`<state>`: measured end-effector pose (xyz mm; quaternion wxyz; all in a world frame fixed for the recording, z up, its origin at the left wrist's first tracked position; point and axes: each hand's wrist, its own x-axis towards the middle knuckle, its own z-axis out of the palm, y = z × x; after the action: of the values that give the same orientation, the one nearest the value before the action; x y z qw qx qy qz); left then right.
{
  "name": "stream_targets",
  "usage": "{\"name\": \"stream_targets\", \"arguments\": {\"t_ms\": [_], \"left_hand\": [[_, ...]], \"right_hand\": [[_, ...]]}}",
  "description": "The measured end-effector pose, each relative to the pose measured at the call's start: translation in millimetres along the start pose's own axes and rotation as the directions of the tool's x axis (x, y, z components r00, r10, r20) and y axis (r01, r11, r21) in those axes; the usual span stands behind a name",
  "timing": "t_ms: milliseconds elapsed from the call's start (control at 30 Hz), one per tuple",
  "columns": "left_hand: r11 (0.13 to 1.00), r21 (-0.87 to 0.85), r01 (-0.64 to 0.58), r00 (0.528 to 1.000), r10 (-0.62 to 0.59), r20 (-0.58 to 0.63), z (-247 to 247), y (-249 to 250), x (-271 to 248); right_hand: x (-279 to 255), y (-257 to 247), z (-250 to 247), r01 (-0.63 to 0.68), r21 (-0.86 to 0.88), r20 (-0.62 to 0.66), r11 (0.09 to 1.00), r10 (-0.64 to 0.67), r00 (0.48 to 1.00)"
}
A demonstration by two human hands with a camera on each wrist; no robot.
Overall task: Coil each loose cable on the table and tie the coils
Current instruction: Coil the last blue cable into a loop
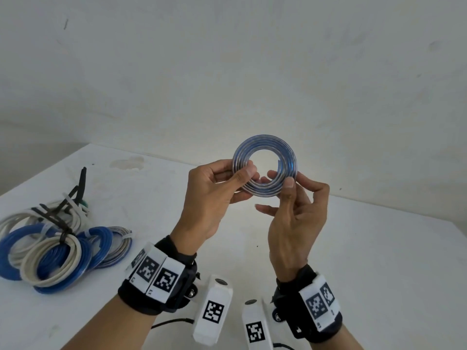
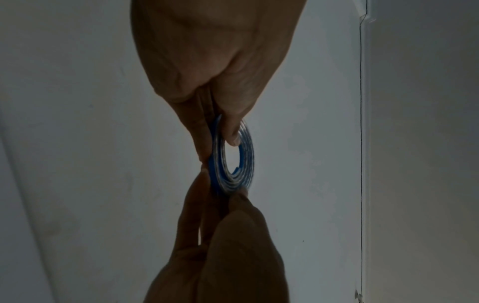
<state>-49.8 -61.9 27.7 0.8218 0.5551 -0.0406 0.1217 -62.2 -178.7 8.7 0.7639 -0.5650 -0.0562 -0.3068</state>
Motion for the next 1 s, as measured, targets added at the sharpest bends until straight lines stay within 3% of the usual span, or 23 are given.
{"name": "stream_targets", "arguments": {"t_ms": [433,633,733,800,900,1000], "left_hand": [[1.0,0.006,-0.025,1.0,0.025,0.006,6.8,-7.5,-4.2],[1.0,-0.03,-0.002,1.0,0.002,-0.008,5.9,-9.1,-2.0],[0.999,0.026,0.044,0.997,-0.046,0.059,2.7,-3.6,3.0],[0.985,0.126,0.119,0.981,-0.136,0.141,-6.8,4.8,8.7],[0.941,0.272,0.202,0.933,-0.27,0.24,-23.3,13.6,13.8],[0.845,0.506,0.173,0.9,-0.345,0.267,-26.8,10.7,12.5]], "right_hand": [[11.2,2.3,-4.5,0.016,0.017,-0.097,1.0,-0.015,0.995],[16.4,3.8,-6.8,-0.002,0.033,0.004,0.999,0.001,1.0],[29.3,-2.1,-15.3,0.017,-0.011,0.127,1.0,-0.016,0.992],[37.7,-6.7,-23.6,0.031,-0.116,0.3,0.993,0.005,0.954],[45.7,-10.6,-34.3,0.083,-0.314,0.558,0.946,0.113,0.822],[46.9,-9.8,-38.2,0.131,-0.418,0.632,0.899,0.185,0.752]]}}
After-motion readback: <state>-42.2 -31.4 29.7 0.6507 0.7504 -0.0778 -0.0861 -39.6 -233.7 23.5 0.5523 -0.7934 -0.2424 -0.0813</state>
